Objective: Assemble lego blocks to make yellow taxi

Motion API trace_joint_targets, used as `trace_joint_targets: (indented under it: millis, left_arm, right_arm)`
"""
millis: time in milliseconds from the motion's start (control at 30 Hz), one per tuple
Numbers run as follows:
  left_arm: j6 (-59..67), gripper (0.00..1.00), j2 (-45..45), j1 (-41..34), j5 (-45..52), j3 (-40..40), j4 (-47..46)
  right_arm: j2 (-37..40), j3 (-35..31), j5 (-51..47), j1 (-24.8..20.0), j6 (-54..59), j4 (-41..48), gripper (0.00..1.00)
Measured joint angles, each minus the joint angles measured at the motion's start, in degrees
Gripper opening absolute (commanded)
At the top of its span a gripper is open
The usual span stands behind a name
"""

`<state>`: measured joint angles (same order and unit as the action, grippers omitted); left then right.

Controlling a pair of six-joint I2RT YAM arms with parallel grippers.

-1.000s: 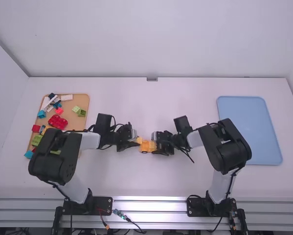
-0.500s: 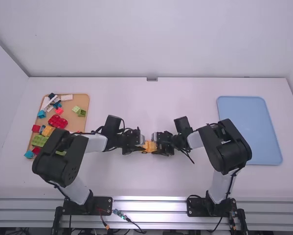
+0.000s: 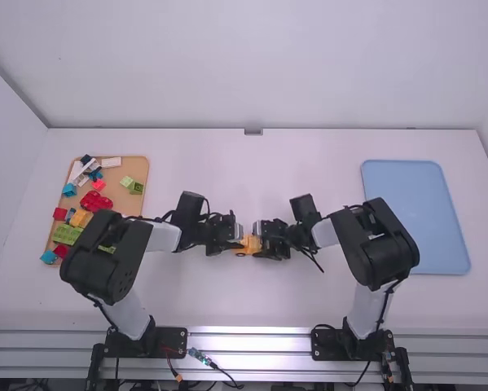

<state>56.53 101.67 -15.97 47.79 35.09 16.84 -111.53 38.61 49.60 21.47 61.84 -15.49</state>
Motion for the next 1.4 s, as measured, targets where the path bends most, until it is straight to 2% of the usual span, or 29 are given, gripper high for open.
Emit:
trace_joint_targets:
  millis: [400, 733, 967, 1400]
  left_arm:
    - [0.02, 0.02, 0.0, -0.07, 1.7, 0.0, -0.96]
    - [2.32, 0.02, 0.0, -0.28, 2.34, 3.65, -11.04]
    - [3.52, 0.02, 0.0, -0.39, 2.32, 3.63, -8.61]
    - [3.61, 0.02, 0.02, -0.42, 3.15, 3.63, -10.19]
  right_arm:
    - [0.0, -0.02, 0.13, 0.02, 0.02, 0.04, 0.2]
    - [0.0, -0.02, 0.15, 0.0, 0.04, 0.07, 0.2]
    - [0.0, -0.02, 0.17, 0.0, 0.07, 0.46, 0.2]
    - [0.0, -0.02, 0.83, 0.0, 1.16, 1.31, 0.19]
